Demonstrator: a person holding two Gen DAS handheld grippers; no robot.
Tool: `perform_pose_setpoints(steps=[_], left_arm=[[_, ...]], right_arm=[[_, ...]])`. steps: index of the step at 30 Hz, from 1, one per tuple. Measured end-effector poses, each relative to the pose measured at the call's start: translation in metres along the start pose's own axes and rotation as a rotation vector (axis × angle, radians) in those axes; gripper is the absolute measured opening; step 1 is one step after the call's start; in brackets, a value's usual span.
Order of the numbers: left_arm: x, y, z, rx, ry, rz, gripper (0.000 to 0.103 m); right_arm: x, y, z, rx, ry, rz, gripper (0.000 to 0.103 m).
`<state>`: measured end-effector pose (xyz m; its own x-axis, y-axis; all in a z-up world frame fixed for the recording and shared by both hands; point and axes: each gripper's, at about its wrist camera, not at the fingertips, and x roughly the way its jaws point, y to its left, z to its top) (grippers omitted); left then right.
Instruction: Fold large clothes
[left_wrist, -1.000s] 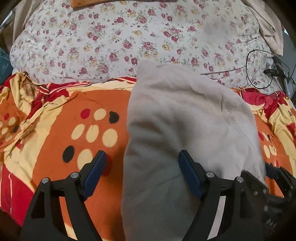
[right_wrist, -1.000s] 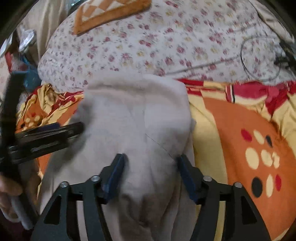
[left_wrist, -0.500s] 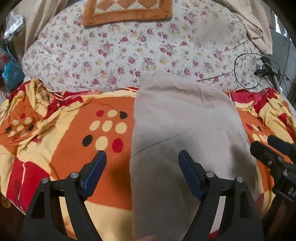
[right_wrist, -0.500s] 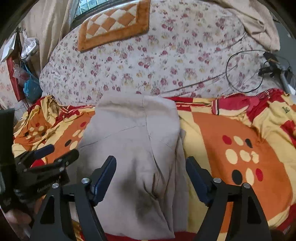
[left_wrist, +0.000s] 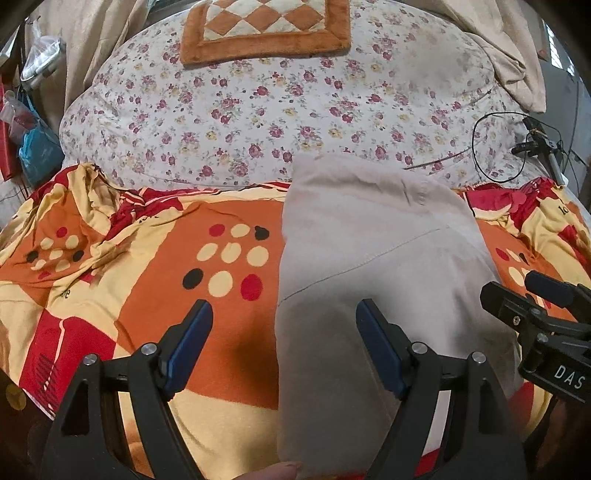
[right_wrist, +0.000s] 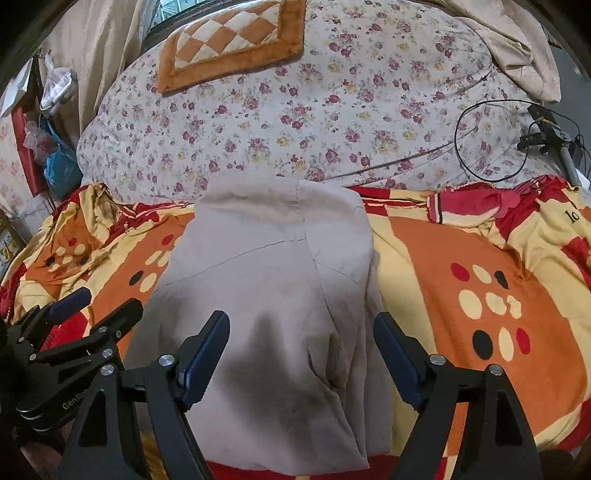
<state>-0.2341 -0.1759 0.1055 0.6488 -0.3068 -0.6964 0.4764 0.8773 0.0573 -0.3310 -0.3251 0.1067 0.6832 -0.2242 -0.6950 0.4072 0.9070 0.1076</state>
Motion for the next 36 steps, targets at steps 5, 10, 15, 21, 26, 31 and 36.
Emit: perform_pose_setpoints(steps=[5, 10, 15, 21, 26, 31, 36], left_arm=[[0.002, -0.001, -0.001, 0.002, -0.001, 0.009, 0.08], [0.005, 0.0, -0.002, -0.003, 0.008, 0.009, 0.08], [0.009, 0.002, -0.002, -0.007, 0.015, 0.011, 0.08], [0.011, 0.002, -0.002, -0.008, 0.017, 0.013, 0.08], [0.012, 0.003, -0.002, -0.016, 0.021, 0.014, 0.08], [0.013, 0.003, -0.002, -0.014, 0.023, 0.014, 0.08], [0.013, 0.002, -0.002, -0.016, 0.024, 0.014, 0.08]], right_arm=[[0.005, -0.002, 0.0, 0.007, 0.009, 0.0, 0.082], [0.008, -0.001, -0.001, 0.002, 0.013, 0.0, 0.082], [0.012, 0.001, -0.002, 0.0, 0.019, 0.004, 0.082], [0.015, 0.004, -0.002, -0.008, 0.026, 0.004, 0.082], [0.017, 0.003, -0.001, -0.009, 0.025, -0.003, 0.082], [0.019, 0.002, -0.002, -0.005, 0.035, 0.001, 0.082], [0.02, 0.003, -0.002, -0.004, 0.037, 0.001, 0.082]])
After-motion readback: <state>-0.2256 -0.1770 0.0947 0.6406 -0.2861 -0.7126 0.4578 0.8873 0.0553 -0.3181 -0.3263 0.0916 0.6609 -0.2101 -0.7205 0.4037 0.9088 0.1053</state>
